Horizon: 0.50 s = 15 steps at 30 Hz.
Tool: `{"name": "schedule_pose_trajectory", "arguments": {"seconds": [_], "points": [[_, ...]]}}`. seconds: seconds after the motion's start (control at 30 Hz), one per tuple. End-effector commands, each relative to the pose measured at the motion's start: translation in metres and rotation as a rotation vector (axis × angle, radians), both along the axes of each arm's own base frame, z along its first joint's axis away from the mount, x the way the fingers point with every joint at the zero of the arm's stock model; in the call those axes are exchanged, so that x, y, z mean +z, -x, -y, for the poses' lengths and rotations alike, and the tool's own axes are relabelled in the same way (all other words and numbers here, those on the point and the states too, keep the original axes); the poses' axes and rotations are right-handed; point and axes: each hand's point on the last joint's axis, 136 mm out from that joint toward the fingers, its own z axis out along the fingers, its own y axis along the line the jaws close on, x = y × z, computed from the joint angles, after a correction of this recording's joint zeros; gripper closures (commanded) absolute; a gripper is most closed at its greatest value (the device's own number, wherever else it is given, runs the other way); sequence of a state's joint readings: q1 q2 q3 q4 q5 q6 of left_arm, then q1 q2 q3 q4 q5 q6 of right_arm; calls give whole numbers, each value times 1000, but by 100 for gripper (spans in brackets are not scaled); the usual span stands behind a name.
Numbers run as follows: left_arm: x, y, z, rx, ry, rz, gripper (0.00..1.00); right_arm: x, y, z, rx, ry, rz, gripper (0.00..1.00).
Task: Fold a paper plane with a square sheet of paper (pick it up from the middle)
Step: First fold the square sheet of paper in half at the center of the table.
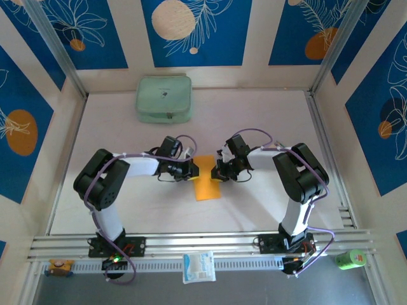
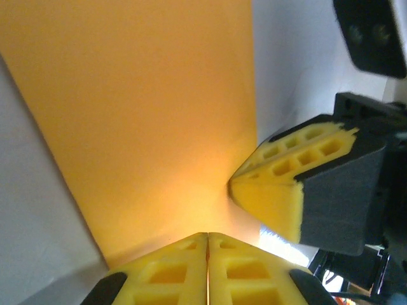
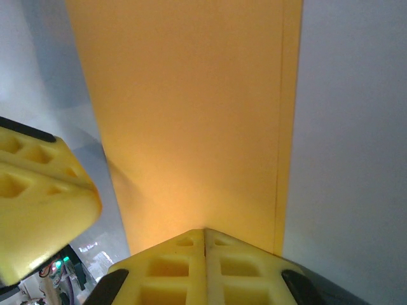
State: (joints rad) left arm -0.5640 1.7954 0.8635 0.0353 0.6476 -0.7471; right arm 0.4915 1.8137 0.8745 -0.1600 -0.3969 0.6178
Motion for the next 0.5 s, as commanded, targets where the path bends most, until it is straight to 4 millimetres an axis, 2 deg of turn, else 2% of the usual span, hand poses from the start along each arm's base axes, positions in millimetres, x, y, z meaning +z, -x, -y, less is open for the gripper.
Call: {"name": "schedule_pose_trajectory", "arguments": {"seconds": [0.0, 0.27, 0.33, 0.47], "points": [[-18, 22, -6, -53, -35, -52, 90, -37, 33, 32, -25, 179, -134, 100], [-40, 31, -26, -64, -151, -46, 90, -37, 34, 33, -26, 184, -137, 100], [-35, 30, -25, -66, -149, -27, 90, -37, 34, 33, -26, 183, -138, 100], [-10, 26, -14, -58, -105, 19, 90, -38, 34, 33, -26, 185, -137, 100]]}}
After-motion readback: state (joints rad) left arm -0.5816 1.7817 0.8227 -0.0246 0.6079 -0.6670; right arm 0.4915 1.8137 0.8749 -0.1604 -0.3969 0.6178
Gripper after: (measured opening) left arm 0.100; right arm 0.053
